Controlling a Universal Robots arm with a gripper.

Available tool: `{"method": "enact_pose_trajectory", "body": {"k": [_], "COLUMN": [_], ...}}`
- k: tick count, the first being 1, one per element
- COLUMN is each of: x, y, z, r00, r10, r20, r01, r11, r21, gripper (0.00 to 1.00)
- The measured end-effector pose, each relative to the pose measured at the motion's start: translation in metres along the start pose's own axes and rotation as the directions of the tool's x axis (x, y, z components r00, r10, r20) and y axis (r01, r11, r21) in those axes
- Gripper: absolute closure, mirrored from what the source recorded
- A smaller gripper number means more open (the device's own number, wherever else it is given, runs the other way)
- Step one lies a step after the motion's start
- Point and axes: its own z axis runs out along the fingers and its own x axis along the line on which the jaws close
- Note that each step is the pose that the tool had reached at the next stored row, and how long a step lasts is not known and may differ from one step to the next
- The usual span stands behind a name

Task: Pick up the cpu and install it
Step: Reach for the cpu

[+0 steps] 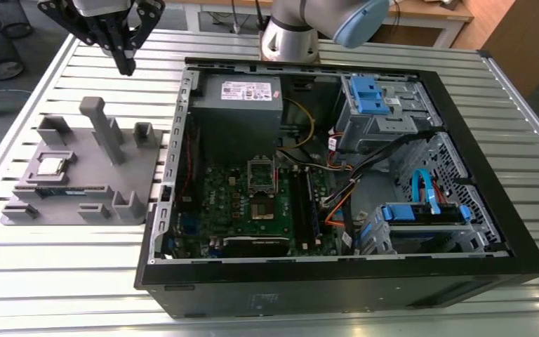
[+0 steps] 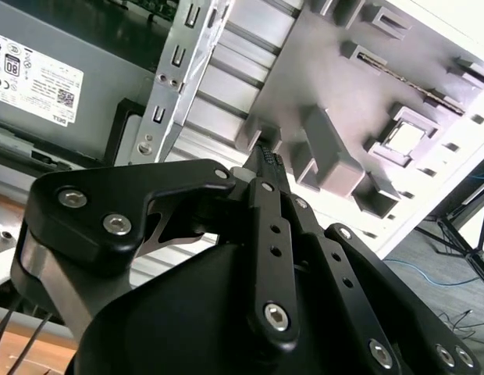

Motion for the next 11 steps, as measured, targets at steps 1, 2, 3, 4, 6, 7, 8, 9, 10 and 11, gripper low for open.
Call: {"method": "enact_pose_trajectory", "body": {"k": [1,2,3,4,6,7,8,9,10,11], "x": [0.0027,0.0053,0.008,0.0111,0.0165,0.0195,0.0223,0.0253,0.0287,0.032], "y": [-0.0002,-0.0004,-0.0006,-0.0008,-0.0013,-0.0015,-0.0017,-0.0019,-0.0022,-0.0025], "z": [0.0001,0.0002,0.0003,0.0004,0.0005,0.0006,0.0006,0.0006,0.0008,0.0009], "r00": [1.0,1.0,1.0,1.0,1.0,1.0,1.0,1.0,1.0,1.0], "r10": [0.0,0.0,0.0,0.0,0.0,0.0,0.0,0.0,0.0,0.0], "r20": [-0.0001,0.0,0.0001,0.0001,0.0001,0.0,0.0001,-0.0001,0.0001,0.0003], "r01": [0.0,0.0,0.0,0.0,0.0,0.0,0.0,0.0,0.0,0.0], "r11": [1.0,1.0,1.0,1.0,1.0,1.0,1.0,1.0,1.0,1.0], "r21": [0.0001,0.0,0.0,0.0,-0.0001,0.0,0.0,0.0001,0.0,-0.0001], "gripper": [0.89,0.89,0.89,0.89,0.89,0.89,0.89,0.89,0.89,0.89]}}
